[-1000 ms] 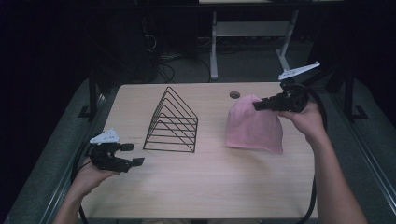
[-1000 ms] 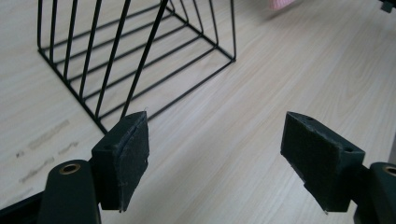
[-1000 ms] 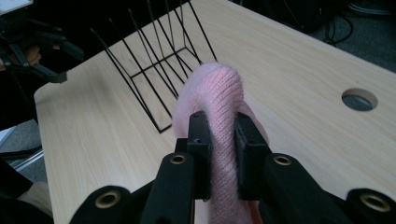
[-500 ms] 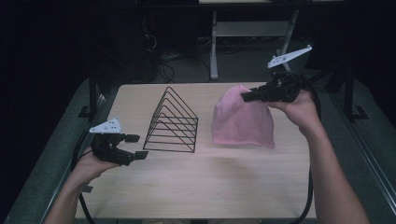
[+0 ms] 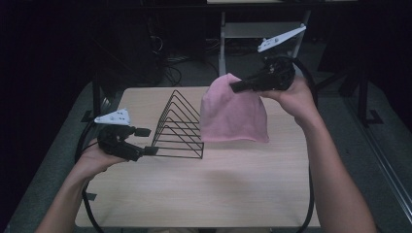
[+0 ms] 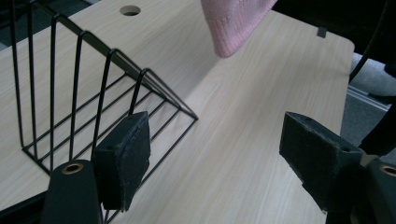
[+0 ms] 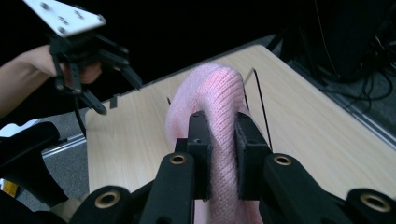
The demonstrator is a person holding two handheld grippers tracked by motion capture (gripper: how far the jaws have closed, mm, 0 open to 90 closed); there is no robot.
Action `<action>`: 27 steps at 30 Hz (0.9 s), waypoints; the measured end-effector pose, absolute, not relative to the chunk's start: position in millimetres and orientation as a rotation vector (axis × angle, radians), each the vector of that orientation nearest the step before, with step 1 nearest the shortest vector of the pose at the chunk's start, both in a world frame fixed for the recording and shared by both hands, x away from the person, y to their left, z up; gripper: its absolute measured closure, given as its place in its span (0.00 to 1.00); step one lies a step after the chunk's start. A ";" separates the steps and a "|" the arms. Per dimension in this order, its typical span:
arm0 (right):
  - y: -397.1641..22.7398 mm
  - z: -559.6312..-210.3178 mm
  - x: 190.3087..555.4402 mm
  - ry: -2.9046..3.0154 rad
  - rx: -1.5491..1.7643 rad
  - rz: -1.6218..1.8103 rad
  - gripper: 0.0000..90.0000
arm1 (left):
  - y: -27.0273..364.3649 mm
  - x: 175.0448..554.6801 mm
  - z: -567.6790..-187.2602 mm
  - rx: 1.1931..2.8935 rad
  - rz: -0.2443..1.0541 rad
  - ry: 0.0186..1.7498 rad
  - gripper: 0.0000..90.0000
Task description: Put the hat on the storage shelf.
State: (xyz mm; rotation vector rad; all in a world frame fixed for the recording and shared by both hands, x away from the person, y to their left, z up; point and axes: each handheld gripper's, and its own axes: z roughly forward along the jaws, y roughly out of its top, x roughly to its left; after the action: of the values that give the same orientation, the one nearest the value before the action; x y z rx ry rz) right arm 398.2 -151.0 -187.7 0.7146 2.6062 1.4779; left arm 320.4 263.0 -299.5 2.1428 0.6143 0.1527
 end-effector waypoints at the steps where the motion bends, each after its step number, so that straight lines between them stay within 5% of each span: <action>1: -146.8 -182.9 398.1 2.605 0.698 1.485 0.88 | 262.2 321.5 -298.7 2.147 0.156 0.611 0.27; 23: -63.0 -136.0 404.5 2.648 0.460 1.528 0.88 | 259.0 355.7 -261.9 2.172 0.048 0.546 0.28; 27: -48.4 -131.4 406.5 2.644 0.412 1.544 0.88 | 261.0 361.0 -261.4 2.148 0.000 0.521 0.36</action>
State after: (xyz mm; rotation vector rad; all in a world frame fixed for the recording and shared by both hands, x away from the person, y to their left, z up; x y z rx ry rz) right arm 406.5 -48.4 -131.4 0.4123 2.6437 1.5440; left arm 361.0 261.0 -261.4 2.1481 0.5209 0.0000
